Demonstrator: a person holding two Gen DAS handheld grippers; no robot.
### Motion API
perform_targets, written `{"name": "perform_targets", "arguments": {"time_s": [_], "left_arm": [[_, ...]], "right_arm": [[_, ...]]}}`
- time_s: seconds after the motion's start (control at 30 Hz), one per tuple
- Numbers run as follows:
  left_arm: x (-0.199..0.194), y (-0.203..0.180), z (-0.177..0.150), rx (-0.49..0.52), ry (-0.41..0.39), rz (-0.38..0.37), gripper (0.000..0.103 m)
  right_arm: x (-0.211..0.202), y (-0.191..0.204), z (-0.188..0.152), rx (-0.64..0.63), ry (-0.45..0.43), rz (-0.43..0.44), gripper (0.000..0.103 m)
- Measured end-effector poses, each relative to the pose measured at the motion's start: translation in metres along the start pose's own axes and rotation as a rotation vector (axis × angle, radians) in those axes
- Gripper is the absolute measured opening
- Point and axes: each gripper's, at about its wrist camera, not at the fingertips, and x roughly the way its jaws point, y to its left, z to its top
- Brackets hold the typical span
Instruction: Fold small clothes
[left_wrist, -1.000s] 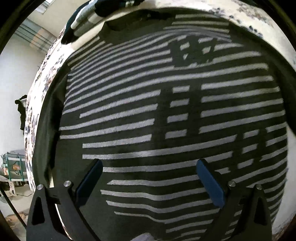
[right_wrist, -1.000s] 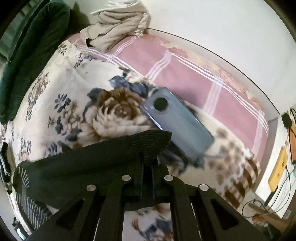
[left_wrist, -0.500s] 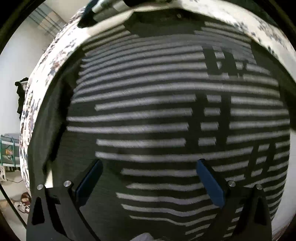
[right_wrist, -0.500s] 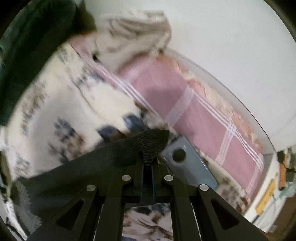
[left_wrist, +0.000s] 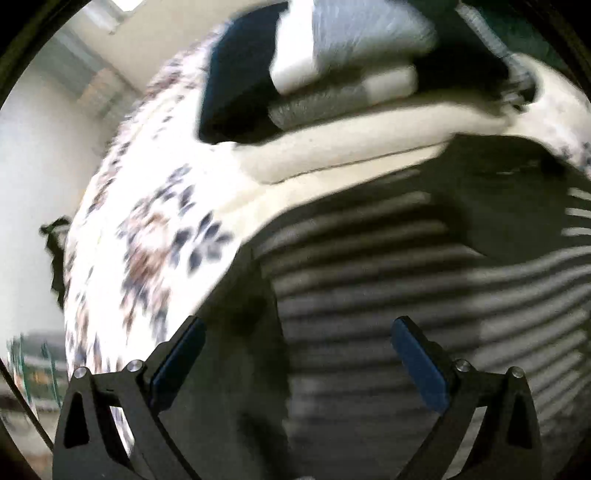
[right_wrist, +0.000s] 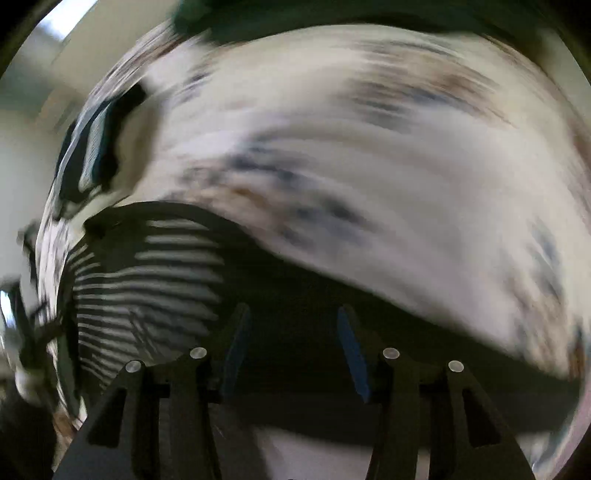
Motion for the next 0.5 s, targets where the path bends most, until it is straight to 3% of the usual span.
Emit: {"name": "perform_targets", "arguments": {"time_s": [0.1, 0.23, 0.27, 0.3, 0.33, 0.37, 0.4, 0.47, 0.5], "left_arm": [[0.035, 0.008, 0.022, 0.054, 0.021, -0.064, 0.103], [0.048, 0.008, 0.034, 0.104, -0.004, -0.167, 0.097], [0.047, 0.008, 0.034, 0.118, -0.024, -0.195, 0.084], [0.045, 0.006, 0.032, 0.129, -0.032, -0.225, 0.060], [0.043, 0.005, 0.030, 0.135, -0.039, -0.239, 0.048], [0.040, 0.002, 0.028, 0.149, -0.051, -0.248, 0.031], [0.039, 0.002, 0.027, 0.155, -0.055, -0.247, 0.026], [0.039, 0.002, 0.026, 0.148, -0.061, -0.244, 0.027], [0.041, 0.005, 0.026, 0.134, -0.055, -0.251, 0.029]], "right_arm": [[0.053, 0.045, 0.046, -0.144, 0.084, -0.050, 0.064], [0.099, 0.072, 0.063, -0.212, 0.237, -0.048, 0.064], [0.100, 0.073, 0.064, -0.210, 0.235, -0.057, 0.058], [0.096, 0.074, 0.065, -0.212, 0.208, -0.043, 0.025], [0.092, 0.075, 0.067, -0.205, 0.190, -0.036, 0.006], [0.087, 0.073, 0.069, -0.185, 0.174, -0.037, 0.006], [0.081, 0.073, 0.071, -0.176, 0.143, -0.055, 0.006], [0.077, 0.073, 0.076, -0.169, 0.112, -0.091, 0.005], [0.083, 0.071, 0.077, -0.156, 0.141, -0.092, 0.005]]}}
